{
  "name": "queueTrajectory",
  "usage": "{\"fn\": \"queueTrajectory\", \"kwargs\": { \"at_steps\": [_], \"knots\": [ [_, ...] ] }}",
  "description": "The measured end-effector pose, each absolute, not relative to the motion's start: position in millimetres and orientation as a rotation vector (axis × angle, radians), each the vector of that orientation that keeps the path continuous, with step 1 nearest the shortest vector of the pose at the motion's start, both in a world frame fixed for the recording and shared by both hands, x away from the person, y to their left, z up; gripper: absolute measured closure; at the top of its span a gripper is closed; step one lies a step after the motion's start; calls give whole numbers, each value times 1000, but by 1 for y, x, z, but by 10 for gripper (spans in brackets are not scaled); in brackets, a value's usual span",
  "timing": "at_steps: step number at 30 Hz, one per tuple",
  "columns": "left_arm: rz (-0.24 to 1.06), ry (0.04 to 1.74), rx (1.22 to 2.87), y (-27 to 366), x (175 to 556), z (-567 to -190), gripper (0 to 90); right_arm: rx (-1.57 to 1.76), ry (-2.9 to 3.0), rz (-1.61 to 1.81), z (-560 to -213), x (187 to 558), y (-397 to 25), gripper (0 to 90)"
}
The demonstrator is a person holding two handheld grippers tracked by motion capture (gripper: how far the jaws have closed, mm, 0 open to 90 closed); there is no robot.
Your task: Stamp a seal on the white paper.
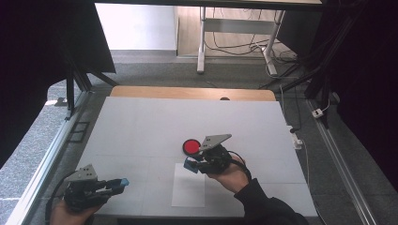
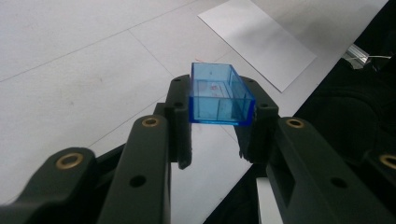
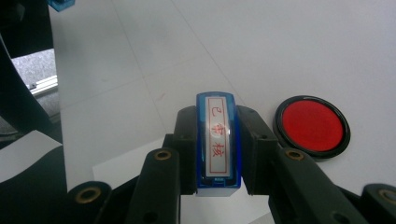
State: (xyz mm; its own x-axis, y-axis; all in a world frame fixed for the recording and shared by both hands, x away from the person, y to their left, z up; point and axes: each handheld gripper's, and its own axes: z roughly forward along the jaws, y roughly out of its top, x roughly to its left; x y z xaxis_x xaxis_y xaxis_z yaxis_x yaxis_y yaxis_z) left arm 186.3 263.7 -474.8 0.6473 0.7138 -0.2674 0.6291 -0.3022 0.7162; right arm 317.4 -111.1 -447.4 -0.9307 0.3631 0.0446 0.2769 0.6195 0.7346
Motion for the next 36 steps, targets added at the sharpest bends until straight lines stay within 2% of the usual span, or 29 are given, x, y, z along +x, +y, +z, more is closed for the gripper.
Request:
{"fn": "queueTrajectory", "kwargs": {
  "at_steps": [36],
  "knots": [
    [125,1038,2026,263,186,-475,682,454,2809,1085,-478,309,-100,712]
  ]
}}
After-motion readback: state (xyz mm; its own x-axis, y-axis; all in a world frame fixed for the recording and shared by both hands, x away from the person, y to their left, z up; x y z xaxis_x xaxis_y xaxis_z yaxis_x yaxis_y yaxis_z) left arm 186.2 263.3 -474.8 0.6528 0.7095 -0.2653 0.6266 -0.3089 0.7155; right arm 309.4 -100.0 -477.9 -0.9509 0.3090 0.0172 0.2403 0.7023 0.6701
